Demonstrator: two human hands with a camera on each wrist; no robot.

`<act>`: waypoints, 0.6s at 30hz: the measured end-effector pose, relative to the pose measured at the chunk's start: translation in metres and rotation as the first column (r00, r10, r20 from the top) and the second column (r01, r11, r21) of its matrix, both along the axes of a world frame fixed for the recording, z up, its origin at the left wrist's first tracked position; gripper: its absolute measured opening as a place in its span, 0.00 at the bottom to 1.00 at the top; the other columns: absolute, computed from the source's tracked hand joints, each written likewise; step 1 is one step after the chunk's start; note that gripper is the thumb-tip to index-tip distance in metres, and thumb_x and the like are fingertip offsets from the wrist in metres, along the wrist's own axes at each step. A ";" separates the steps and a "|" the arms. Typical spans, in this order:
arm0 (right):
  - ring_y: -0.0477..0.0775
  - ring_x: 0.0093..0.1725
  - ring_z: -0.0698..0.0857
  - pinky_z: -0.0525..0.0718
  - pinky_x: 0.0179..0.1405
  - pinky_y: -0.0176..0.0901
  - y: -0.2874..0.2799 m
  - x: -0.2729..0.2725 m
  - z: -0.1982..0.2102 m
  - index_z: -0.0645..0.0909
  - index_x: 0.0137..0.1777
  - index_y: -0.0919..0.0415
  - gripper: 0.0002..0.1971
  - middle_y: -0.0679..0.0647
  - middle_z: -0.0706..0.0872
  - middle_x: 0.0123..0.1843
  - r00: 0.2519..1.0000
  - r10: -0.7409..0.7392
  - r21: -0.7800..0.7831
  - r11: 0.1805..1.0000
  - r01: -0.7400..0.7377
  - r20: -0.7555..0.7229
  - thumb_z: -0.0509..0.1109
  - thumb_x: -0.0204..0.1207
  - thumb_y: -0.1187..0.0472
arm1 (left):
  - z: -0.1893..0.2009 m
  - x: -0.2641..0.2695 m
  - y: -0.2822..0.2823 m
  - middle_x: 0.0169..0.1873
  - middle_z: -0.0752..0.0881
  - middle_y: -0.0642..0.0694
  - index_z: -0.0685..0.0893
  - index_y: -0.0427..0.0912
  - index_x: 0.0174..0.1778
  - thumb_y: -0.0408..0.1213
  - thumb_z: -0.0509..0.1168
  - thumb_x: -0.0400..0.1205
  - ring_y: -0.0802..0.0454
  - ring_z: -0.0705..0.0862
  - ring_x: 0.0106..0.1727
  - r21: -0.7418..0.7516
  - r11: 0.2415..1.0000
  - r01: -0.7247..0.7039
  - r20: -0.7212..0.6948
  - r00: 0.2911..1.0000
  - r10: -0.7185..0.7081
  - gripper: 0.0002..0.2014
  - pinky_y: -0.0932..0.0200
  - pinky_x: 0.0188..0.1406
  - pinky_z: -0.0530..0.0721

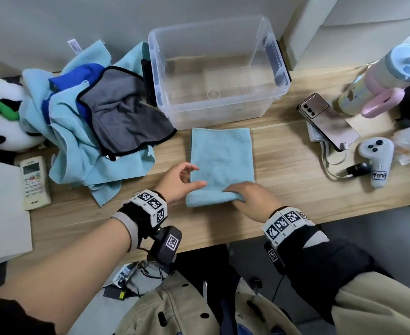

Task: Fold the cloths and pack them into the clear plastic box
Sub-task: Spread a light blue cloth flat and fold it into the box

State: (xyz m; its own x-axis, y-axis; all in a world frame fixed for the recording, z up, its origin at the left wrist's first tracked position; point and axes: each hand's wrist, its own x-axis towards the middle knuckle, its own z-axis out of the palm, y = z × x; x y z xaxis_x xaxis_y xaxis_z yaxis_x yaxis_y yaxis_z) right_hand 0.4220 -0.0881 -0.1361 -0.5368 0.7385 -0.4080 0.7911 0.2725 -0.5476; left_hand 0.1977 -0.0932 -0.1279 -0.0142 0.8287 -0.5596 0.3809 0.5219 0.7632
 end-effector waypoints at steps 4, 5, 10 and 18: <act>0.57 0.53 0.84 0.82 0.52 0.50 0.018 -0.001 0.005 0.82 0.56 0.49 0.12 0.51 0.88 0.51 0.997 -0.077 -0.141 0.987 0.076 0.002 0.64 0.74 0.59 | -0.001 0.001 -0.003 0.53 0.82 0.52 0.82 0.48 0.56 0.41 0.79 0.66 0.58 0.79 0.56 -0.095 0.917 0.389 -0.003 0.921 -0.391 0.23 0.66 0.58 0.72; 0.56 0.54 0.84 0.81 0.52 0.49 0.022 0.000 0.004 0.81 0.57 0.48 0.12 0.51 0.87 0.52 0.995 -0.103 -0.161 0.982 0.102 0.005 0.65 0.75 0.58 | -0.006 0.001 -0.003 0.51 0.82 0.52 0.82 0.45 0.57 0.41 0.79 0.66 0.57 0.79 0.54 -0.109 0.906 0.409 -0.046 0.908 -0.416 0.24 0.66 0.56 0.73; 0.51 0.54 0.81 0.78 0.51 0.44 0.035 0.014 0.000 0.80 0.60 0.52 0.18 0.51 0.84 0.50 0.895 -0.444 -0.123 0.892 0.436 -0.049 0.74 0.71 0.52 | -0.024 -0.005 0.001 0.51 0.86 0.47 0.83 0.37 0.59 0.32 0.69 0.77 0.52 0.82 0.55 -0.071 0.990 0.118 -0.099 0.987 -0.125 0.14 0.62 0.57 0.78; 0.59 0.42 0.83 0.73 0.32 0.43 0.033 0.017 -0.011 0.82 0.51 0.64 0.08 0.59 0.86 0.41 0.782 -0.620 -0.169 0.779 0.604 -0.066 0.67 0.78 0.60 | -0.050 -0.002 0.011 0.51 0.88 0.32 0.84 0.42 0.53 0.40 0.69 0.75 0.35 0.86 0.55 -0.090 0.988 -0.123 -0.046 0.992 0.119 0.12 0.38 0.61 0.82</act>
